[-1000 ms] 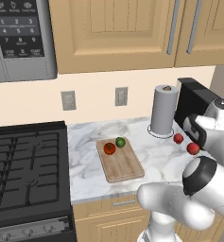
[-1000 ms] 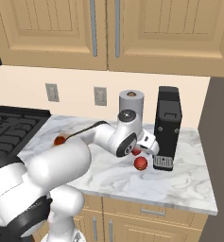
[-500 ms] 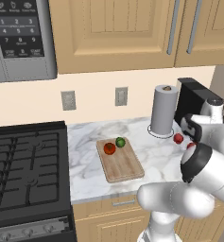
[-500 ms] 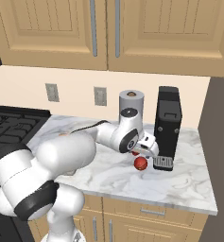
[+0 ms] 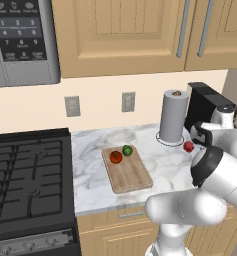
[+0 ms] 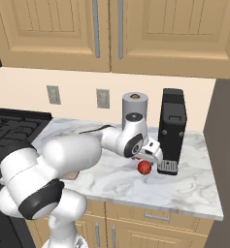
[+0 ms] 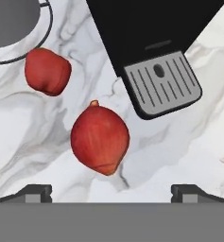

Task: Place the avocado, onion, tomato, and bell pepper on the cutting board.

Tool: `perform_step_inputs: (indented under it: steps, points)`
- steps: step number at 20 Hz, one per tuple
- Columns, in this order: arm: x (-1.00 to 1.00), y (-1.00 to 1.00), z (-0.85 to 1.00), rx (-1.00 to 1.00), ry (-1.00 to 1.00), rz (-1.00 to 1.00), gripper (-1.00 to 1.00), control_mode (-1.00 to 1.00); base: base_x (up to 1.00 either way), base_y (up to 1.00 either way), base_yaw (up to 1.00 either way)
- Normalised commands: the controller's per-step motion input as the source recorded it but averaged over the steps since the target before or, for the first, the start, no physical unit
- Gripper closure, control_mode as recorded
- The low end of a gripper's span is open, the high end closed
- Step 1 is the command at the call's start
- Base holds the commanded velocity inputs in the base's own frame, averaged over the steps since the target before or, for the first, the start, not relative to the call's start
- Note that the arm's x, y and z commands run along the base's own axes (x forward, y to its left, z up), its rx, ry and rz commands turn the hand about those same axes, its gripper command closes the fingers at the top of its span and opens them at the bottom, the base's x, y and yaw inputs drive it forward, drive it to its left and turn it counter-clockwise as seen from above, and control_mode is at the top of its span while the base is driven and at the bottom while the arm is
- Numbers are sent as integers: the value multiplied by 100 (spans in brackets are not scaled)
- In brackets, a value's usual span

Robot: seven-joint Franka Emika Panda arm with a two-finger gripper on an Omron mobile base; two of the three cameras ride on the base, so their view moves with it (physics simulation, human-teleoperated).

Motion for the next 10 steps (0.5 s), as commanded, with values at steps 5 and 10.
perform_step_inputs:
  steps: [5, 10]
  points:
    - [8, 0, -8, 1, 0, 0, -100, -100, 0, 0, 0]
    - [21, 0, -11, 1, 0, 0, -100, -100, 0, 0, 0]
